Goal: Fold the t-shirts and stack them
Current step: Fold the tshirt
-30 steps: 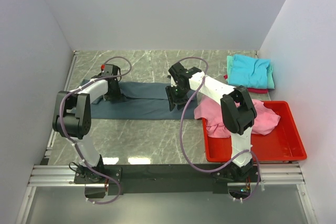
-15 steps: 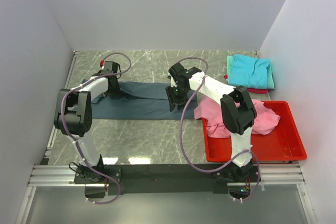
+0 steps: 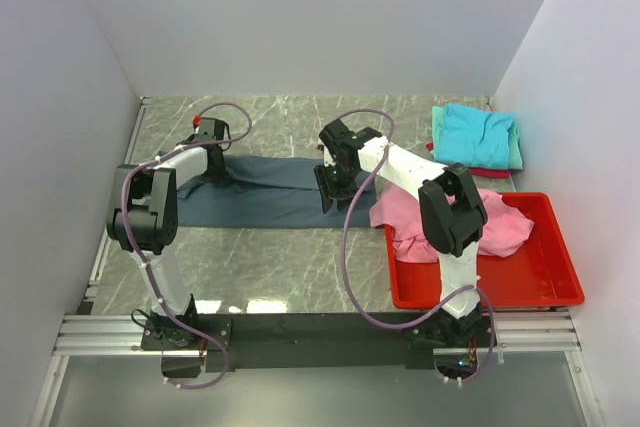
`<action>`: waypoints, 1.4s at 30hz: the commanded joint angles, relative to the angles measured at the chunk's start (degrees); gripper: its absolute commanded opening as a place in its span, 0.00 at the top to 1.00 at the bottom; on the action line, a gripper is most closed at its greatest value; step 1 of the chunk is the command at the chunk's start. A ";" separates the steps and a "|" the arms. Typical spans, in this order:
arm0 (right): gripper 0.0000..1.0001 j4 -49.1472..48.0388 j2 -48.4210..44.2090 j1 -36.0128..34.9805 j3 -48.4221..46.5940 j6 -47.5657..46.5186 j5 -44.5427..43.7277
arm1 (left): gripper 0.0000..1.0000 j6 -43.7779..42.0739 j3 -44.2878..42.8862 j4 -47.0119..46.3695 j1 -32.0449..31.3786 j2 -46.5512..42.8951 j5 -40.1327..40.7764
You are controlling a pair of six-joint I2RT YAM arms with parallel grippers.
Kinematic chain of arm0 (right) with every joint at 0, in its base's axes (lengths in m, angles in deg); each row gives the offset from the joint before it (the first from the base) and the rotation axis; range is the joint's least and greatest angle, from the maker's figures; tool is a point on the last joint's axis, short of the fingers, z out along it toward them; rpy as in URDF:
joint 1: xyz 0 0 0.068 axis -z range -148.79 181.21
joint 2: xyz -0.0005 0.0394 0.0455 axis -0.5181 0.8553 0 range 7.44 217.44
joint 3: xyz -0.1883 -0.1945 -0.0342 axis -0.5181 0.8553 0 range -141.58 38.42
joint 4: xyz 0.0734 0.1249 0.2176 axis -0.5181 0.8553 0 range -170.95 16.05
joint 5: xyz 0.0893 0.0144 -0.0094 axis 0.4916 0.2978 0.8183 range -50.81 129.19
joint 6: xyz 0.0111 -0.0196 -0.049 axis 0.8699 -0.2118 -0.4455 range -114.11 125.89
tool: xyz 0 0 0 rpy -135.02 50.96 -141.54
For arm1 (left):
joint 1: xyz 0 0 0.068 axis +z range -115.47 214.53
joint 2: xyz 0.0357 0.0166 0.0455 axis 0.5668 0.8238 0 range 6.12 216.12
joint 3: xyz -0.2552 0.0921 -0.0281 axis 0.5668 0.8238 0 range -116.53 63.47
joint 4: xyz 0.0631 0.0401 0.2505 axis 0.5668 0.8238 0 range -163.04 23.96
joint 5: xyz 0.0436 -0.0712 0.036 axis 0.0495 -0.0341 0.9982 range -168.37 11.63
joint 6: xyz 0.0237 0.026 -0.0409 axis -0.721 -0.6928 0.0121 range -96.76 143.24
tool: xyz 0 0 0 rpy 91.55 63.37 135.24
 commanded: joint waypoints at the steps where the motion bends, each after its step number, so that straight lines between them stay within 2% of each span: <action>1: 0.49 0.50 0.00 -0.46 -1.57 0.39 0.02 | 0.94 -0.15 -2.11 0.13 0.15 -1.52 1.46; 2: 0.49 0.50 0.00 -0.46 -1.57 0.39 0.02 | 1.00 0.37 -2.20 0.75 0.15 -2.05 2.43; 8: 0.49 0.76 0.62 -0.46 -2.54 0.30 0.19 | 1.00 2.75 -4.30 11.01 0.15 -3.81 3.58; 17: 0.49 0.06 0.62 -0.46 -2.19 0.39 0.54 | 1.00 2.93 -8.35 27.82 0.15 -3.90 -3.36; 22: 0.49 -0.47 0.09 -0.55 -1.39 0.48 0.81 | 1.00 3.54 -7.21 33.79 0.15 -5.12 -11.07; 31: 0.49 -0.99 -0.08 -1.17 -0.87 0.48 1.07 | 0.99 3.63 -5.89 36.44 0.06 -6.36 -25.50; 34: 0.49 -1.17 -0.17 -1.43 -0.43 0.39 1.25 | 0.97 3.46 -3.71 35.48 0.06 -5.92 -29.28; 37: 0.49 -1.26 -0.35 -1.60 -0.34 0.39 1.25 | 0.91 3.54 -2.30 34.51 -0.02 -5.92 -30.61; 42: 0.49 -0.91 -0.09 -2.13 -2.79 0.04 1.16 | 0.71 3.72 -4.04 33.54 0.15 -7.06 -27.28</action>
